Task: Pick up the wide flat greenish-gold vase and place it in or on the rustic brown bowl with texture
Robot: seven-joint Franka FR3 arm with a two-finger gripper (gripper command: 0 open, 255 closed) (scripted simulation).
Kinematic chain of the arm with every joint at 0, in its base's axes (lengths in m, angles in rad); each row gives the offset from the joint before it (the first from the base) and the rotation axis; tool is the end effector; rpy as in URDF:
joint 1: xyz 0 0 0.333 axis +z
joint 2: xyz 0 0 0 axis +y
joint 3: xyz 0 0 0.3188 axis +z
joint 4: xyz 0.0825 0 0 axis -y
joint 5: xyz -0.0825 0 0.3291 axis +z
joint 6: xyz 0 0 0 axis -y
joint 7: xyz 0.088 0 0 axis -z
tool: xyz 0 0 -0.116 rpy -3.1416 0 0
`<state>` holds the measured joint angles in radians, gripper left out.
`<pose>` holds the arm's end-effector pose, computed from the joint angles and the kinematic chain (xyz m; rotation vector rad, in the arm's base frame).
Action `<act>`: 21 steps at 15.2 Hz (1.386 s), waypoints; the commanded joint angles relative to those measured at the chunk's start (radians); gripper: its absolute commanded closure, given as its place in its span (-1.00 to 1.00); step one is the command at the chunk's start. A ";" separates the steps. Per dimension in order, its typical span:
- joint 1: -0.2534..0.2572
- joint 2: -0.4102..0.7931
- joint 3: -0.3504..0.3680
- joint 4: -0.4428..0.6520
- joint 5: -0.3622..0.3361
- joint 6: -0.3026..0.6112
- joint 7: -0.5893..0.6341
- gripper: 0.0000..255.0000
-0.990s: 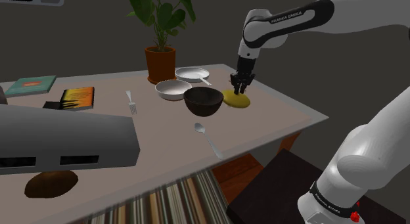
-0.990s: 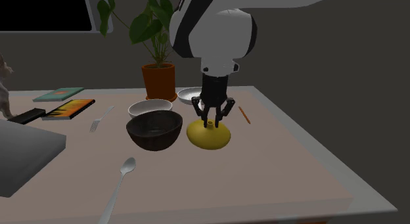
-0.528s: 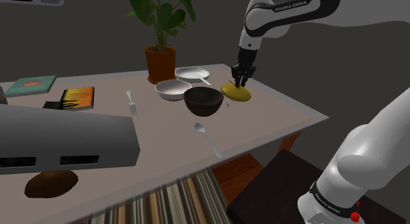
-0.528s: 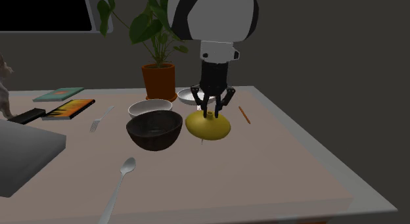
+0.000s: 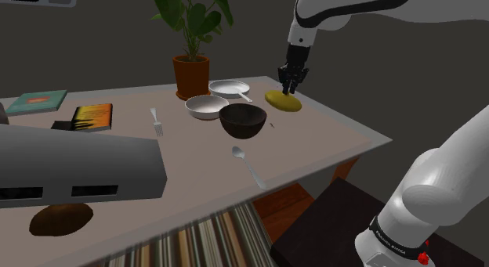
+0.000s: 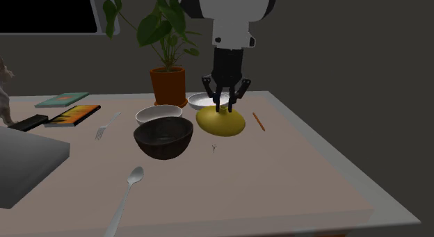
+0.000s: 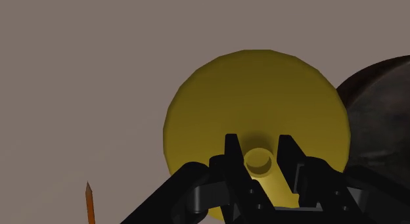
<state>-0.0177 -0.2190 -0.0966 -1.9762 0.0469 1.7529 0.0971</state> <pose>0.4349 -0.0492 0.5655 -3.0563 0.3340 0.0075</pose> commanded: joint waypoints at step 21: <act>0.078 0.135 0.103 0.390 0.021 -0.244 0.192 1.00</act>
<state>0.0506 -0.1061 -0.0058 -1.6191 0.0661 1.5186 0.2650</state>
